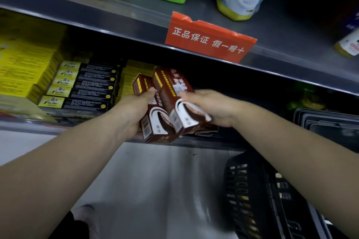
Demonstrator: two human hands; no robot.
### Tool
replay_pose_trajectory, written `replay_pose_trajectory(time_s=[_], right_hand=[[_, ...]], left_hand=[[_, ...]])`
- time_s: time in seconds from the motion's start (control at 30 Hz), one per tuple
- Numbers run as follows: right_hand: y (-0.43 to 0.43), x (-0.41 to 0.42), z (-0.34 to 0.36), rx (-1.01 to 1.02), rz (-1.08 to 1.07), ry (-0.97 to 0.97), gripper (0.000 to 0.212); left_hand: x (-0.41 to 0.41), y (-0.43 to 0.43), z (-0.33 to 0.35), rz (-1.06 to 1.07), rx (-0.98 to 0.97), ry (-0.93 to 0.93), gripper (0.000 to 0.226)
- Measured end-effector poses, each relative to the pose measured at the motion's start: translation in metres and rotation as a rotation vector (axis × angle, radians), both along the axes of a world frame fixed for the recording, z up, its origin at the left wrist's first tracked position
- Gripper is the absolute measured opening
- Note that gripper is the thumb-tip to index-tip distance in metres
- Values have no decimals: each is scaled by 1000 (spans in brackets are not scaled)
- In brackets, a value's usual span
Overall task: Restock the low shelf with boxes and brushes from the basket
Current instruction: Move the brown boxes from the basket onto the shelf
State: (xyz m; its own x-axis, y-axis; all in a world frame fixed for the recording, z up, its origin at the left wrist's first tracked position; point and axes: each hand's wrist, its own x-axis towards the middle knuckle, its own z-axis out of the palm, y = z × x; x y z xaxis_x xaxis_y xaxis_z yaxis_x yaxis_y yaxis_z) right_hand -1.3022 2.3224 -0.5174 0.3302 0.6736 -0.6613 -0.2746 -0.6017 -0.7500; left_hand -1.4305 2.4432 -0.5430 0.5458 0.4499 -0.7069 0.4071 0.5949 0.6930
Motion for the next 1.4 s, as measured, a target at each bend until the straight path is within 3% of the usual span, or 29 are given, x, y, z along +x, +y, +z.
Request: replay_pose_trajectory(time_s=[0.07,0.17,0.23,0.33,0.53,0.7,0.77,0.87,0.97,1.03,1.1,1.17,1.23,1.3,1.4], right_hand=[[-3,20,1,-86,-10,-296,24],[-11,58,-11,-425,311,-924,49],[-16,75,-25,-605,536,-1054,58],[-17,84,-47,-685,701,-1045,53],[-7,69,-77,-547,719,-814,56],[-18,72,-74,-647,820,-804,104],[-23,68,-77,-654,861,-813,109],[-23,65,-75,-610,827,-783,102],[-9,61,-55,-399,507,-679,70],[2,49,-39,-163,286,-431,44],[8,34,-28,-2,204,-107,39],[9,25,-27,49,195,33,39],[8,25,-27,73,168,20,41],[6,36,-24,55,58,-114,46],[-2,63,-23,-46,-14,-584,43]], left_hand=[[-1,2,-2,25,40,45,23],[-3,6,-5,53,66,59,18],[-4,8,-6,62,74,60,15],[-4,8,-6,56,65,54,15],[-2,10,-7,86,61,45,14],[1,9,-9,94,42,15,10],[3,7,-8,106,32,14,12],[4,4,-5,125,10,15,11],[4,3,-1,123,-38,-17,9],[5,1,0,123,-76,-66,18],[7,-2,3,110,-115,-142,24],[9,-5,5,74,-133,-215,26],[10,-7,5,12,-71,-244,21],[10,-8,3,-101,81,-195,14],[11,-8,-2,-231,300,-81,22]])
